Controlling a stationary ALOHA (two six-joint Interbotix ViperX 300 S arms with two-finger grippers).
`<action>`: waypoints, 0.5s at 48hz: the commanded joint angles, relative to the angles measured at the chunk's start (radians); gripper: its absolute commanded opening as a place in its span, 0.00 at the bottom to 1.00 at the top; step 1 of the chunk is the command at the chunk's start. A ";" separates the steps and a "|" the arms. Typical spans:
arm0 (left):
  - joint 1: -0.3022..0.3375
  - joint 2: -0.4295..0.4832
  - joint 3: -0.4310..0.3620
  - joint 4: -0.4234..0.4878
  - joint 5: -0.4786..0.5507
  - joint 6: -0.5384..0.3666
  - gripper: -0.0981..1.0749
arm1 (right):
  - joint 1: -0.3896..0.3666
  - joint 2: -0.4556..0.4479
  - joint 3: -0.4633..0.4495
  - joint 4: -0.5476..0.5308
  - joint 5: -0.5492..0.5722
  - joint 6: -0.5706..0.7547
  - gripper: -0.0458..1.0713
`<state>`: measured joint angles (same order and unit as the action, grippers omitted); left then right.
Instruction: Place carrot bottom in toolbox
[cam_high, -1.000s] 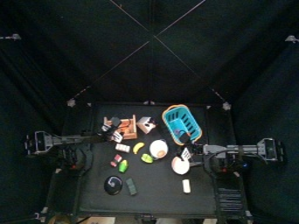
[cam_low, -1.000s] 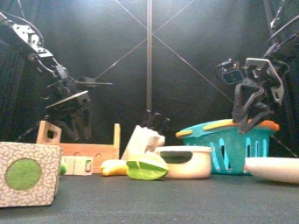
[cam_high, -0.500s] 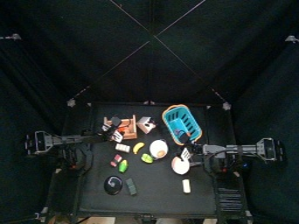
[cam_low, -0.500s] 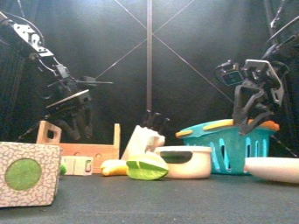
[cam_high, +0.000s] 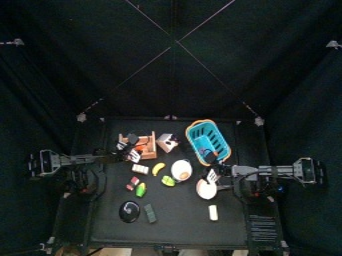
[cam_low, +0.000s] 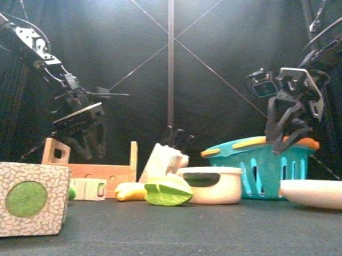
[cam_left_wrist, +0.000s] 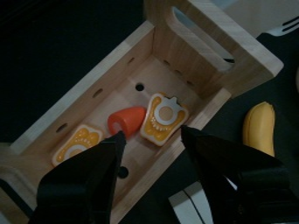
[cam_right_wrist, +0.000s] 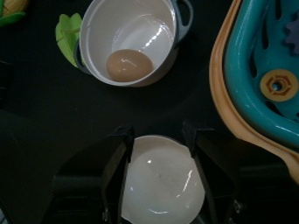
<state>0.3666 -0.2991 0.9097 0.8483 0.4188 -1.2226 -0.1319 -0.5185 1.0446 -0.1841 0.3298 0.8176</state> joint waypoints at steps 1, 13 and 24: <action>-0.002 -0.006 -0.023 0.003 -0.003 0.002 0.85 | 0.002 -0.005 -0.020 -0.002 -0.006 -0.002 0.80; -0.008 -0.006 -0.020 -0.021 -0.003 0.003 0.85 | 0.014 -0.009 -0.020 -0.002 0.000 -0.002 0.80; -0.009 -0.008 -0.015 -0.021 -0.003 0.003 0.85 | 0.029 -0.014 -0.031 0.002 0.003 0.000 0.80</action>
<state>0.3605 -0.2991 0.9097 0.8237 0.4188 -1.2195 -0.1089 -0.5185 1.0416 -0.1841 0.3359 0.8176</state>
